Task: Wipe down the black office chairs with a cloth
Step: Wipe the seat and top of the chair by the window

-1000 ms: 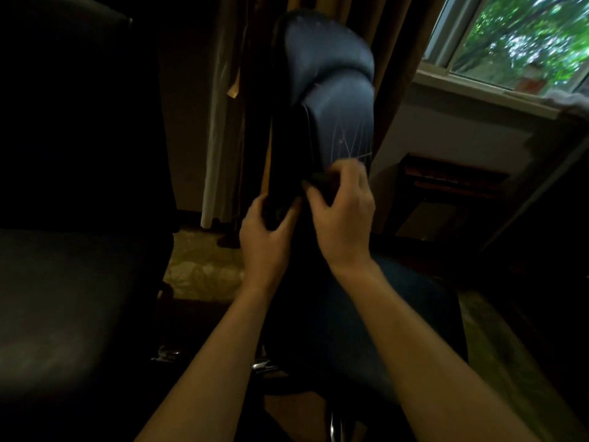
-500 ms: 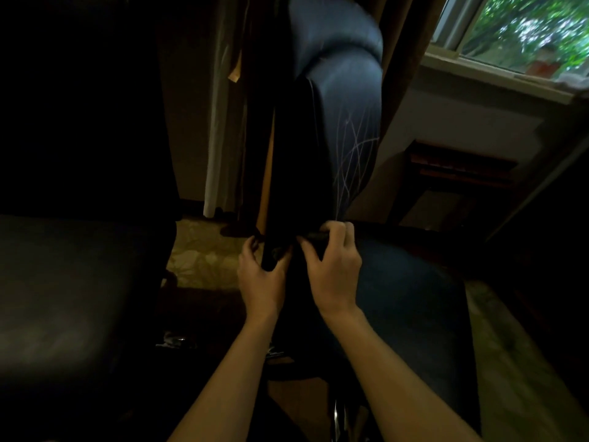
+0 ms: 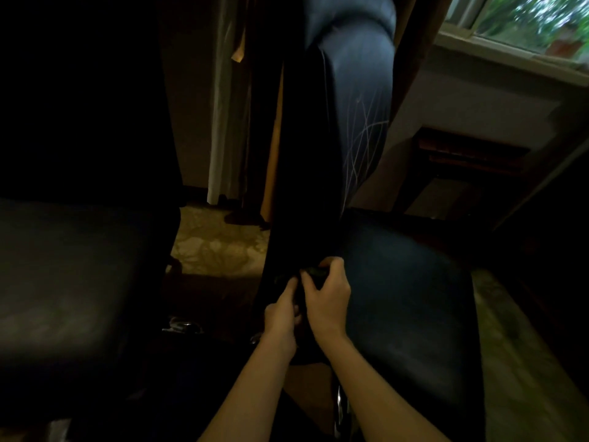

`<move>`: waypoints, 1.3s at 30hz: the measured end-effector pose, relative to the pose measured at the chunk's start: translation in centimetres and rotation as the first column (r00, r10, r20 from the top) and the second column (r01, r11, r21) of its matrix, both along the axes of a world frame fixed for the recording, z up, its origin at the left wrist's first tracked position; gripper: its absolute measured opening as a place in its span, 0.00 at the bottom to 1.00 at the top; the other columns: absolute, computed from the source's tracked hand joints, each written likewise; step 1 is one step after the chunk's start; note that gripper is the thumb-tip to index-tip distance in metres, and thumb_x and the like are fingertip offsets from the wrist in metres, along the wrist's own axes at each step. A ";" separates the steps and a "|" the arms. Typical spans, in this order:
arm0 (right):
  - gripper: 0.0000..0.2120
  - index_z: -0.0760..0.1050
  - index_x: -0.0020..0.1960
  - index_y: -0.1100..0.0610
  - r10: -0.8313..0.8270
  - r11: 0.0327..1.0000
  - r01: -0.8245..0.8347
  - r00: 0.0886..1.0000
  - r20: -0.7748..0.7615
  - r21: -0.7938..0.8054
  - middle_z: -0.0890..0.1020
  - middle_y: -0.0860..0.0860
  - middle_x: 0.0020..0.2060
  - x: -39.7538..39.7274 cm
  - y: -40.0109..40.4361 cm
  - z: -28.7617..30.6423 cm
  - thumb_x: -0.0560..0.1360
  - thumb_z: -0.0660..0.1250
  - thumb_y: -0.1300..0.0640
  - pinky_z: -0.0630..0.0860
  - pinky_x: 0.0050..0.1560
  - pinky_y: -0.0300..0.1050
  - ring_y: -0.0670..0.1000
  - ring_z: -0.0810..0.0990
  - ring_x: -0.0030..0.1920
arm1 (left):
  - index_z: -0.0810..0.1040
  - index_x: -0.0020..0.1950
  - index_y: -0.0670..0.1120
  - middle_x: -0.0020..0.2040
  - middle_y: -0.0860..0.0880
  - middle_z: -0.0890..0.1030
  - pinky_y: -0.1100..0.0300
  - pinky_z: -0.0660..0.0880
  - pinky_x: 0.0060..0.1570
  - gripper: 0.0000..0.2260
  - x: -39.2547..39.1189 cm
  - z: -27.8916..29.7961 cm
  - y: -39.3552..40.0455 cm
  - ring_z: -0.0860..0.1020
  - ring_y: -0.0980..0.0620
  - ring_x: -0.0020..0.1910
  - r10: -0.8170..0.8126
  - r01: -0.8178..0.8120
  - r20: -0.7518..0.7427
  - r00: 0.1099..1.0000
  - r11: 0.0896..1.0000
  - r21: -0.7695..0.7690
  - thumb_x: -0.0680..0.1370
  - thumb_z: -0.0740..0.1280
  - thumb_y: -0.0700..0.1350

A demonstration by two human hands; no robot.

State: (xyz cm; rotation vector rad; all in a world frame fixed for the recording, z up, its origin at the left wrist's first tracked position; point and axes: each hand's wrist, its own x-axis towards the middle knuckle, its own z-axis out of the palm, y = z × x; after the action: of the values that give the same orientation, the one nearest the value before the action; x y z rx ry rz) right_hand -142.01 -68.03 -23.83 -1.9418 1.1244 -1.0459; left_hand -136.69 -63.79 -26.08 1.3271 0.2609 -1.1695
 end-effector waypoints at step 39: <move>0.12 0.70 0.49 0.50 0.089 0.978 -0.075 0.994 0.063 -0.193 0.78 0.46 0.42 -1.3 -2.8 10.1 0.74 0.68 0.64 0.74 0.43 0.33 0.42 0.78 0.43 | 0.81 0.46 0.46 0.37 0.45 0.82 0.55 0.76 0.35 0.08 0.3 11.4 0.6 0.80 0.49 0.34 0.009 0.127 0.630 0.776 0.977 -0.171 0.80 0.65 0.47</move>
State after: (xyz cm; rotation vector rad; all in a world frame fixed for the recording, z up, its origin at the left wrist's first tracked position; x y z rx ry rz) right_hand -143.30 -70.83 -13.78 -2.0625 0.9253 -1.2052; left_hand -136.42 -63.17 -14.63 1.4693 -0.3890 -0.7137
